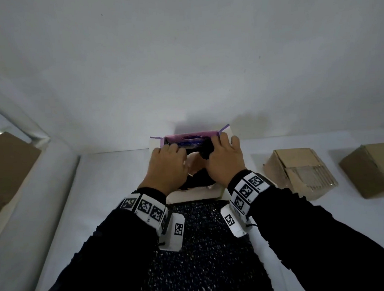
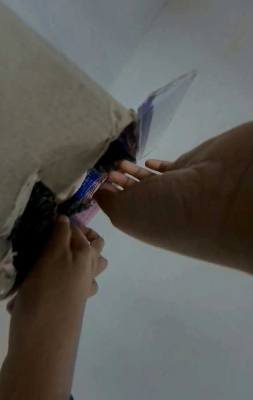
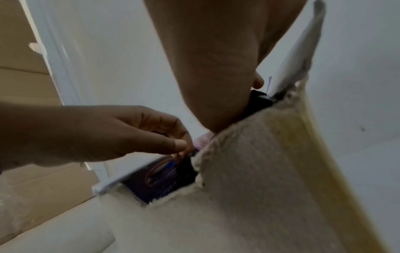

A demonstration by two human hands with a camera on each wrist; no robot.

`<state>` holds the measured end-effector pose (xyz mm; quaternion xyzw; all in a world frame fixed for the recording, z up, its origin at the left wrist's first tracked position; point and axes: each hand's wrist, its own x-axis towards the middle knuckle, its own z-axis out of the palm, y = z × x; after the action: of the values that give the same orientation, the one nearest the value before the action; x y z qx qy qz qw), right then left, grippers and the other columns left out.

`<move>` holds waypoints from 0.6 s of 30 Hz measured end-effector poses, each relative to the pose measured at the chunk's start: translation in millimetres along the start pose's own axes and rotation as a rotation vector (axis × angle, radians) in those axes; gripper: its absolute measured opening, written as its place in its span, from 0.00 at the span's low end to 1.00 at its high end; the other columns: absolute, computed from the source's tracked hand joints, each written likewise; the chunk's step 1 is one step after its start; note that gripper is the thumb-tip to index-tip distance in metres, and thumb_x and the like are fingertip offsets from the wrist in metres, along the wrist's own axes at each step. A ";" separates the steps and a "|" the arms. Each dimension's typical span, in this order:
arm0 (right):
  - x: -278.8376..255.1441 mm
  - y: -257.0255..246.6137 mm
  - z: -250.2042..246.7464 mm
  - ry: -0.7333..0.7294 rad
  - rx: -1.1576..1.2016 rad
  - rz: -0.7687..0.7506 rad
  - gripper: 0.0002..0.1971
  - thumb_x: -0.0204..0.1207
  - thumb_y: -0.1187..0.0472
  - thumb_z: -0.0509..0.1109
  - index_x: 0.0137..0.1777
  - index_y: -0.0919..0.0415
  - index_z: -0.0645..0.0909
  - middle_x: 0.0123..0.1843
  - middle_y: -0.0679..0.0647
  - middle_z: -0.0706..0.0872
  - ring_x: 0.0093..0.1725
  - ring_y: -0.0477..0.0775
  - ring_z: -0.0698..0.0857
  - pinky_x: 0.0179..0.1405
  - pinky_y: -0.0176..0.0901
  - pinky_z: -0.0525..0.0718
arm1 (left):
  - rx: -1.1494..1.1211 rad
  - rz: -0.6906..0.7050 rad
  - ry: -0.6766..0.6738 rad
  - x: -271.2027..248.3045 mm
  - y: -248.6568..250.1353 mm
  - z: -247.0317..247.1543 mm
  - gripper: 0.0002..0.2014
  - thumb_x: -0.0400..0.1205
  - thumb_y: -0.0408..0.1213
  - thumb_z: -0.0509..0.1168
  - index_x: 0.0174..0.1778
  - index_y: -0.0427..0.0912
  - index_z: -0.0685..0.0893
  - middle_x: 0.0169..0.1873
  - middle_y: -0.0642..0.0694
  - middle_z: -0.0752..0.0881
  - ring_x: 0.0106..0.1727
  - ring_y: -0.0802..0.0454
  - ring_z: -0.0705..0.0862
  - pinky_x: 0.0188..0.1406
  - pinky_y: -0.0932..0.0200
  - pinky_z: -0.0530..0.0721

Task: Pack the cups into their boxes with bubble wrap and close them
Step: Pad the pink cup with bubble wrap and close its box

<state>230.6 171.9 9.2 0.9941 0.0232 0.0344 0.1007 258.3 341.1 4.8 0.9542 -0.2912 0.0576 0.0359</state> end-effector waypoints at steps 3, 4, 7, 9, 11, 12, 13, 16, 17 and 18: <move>3.7 -3.1 -0.1 0.085 0.036 -0.001 0.10 0.75 0.61 0.62 0.50 0.56 0.84 0.53 0.58 0.84 0.52 0.62 0.81 0.49 0.52 0.75 | -0.018 0.063 -0.061 5.4 -13.6 10.3 0.20 0.80 0.41 0.60 0.68 0.41 0.80 0.57 0.39 0.87 0.59 0.39 0.83 0.69 0.42 0.71; 4.7 -3.4 -0.4 0.092 0.064 -0.006 0.08 0.74 0.63 0.65 0.51 0.57 0.82 0.48 0.58 0.84 0.45 0.61 0.84 0.46 0.51 0.78 | -0.012 0.075 -0.102 5.5 -16.5 14.8 0.24 0.80 0.39 0.62 0.73 0.39 0.76 0.61 0.38 0.85 0.63 0.39 0.81 0.76 0.43 0.64; 4.5 -4.6 3.6 0.090 0.053 -0.014 0.04 0.75 0.64 0.64 0.48 0.58 0.79 0.37 0.54 0.84 0.34 0.59 0.85 0.71 0.60 0.72 | 0.103 0.077 -0.146 1.2 -13.8 24.1 0.27 0.79 0.42 0.61 0.76 0.37 0.72 0.57 0.41 0.88 0.58 0.42 0.87 0.81 0.42 0.41; 3.1 -9.0 4.9 0.045 0.036 -0.019 0.10 0.78 0.62 0.54 0.51 0.61 0.77 0.35 0.54 0.84 0.32 0.60 0.85 0.82 0.69 0.46 | 0.188 0.052 -0.206 -0.7 -7.8 26.6 0.32 0.81 0.47 0.57 0.81 0.40 0.64 0.57 0.47 0.89 0.56 0.46 0.87 0.79 0.39 0.30; 2.3 -16.2 4.5 0.014 0.049 0.008 0.19 0.82 0.53 0.49 0.60 0.64 0.76 0.32 0.54 0.84 0.34 0.59 0.86 0.81 0.69 0.35 | 0.219 0.029 -0.265 -0.6 -6.2 24.5 0.36 0.82 0.52 0.56 0.84 0.42 0.54 0.61 0.50 0.87 0.60 0.46 0.85 0.77 0.33 0.28; 2.7 -19.8 3.9 -0.023 0.080 0.041 0.24 0.83 0.49 0.46 0.65 0.64 0.73 0.29 0.52 0.83 0.36 0.59 0.87 0.81 0.69 0.33 | 0.209 0.014 -0.295 0.0 -6.4 23.4 0.39 0.82 0.53 0.58 0.85 0.43 0.51 0.62 0.50 0.86 0.63 0.45 0.83 0.77 0.30 0.29; 4.2 -21.7 4.5 -0.067 0.123 0.060 0.27 0.83 0.46 0.44 0.70 0.64 0.70 0.29 0.52 0.83 0.39 0.59 0.88 0.81 0.69 0.32 | 0.196 -0.001 -0.325 0.1 -6.1 22.4 0.41 0.81 0.53 0.60 0.85 0.43 0.49 0.63 0.50 0.86 0.64 0.44 0.81 0.76 0.28 0.31; 15.0 -15.6 9.4 -0.199 0.209 0.051 0.24 0.85 0.51 0.48 0.73 0.64 0.70 0.52 0.58 0.88 0.65 0.64 0.80 0.77 0.74 0.32 | 0.173 -0.033 -0.338 -0.7 -4.3 21.4 0.43 0.79 0.54 0.64 0.85 0.44 0.50 0.61 0.51 0.86 0.67 0.44 0.77 0.73 0.22 0.32; 17.8 -11.9 10.6 -0.228 0.199 0.032 0.21 0.84 0.54 0.52 0.71 0.64 0.72 0.60 0.59 0.85 0.74 0.64 0.71 0.77 0.72 0.33 | 0.176 -0.045 -0.337 -1.4 -3.3 22.0 0.42 0.79 0.53 0.64 0.85 0.44 0.52 0.60 0.51 0.86 0.68 0.44 0.75 0.72 0.20 0.31; 19.7 -8.2 11.3 -0.234 0.181 0.014 0.19 0.82 0.55 0.55 0.68 0.63 0.74 0.63 0.59 0.84 0.78 0.64 0.64 0.76 0.69 0.36 | 0.184 -0.052 -0.327 -2.3 -2.1 22.6 0.38 0.80 0.53 0.62 0.84 0.44 0.56 0.61 0.51 0.86 0.69 0.43 0.74 0.72 0.20 0.32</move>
<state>250.7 178.6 -2.2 0.9964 0.0073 -0.0830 0.0123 259.5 341.9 -17.9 0.9574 -0.2619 -0.0728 -0.0979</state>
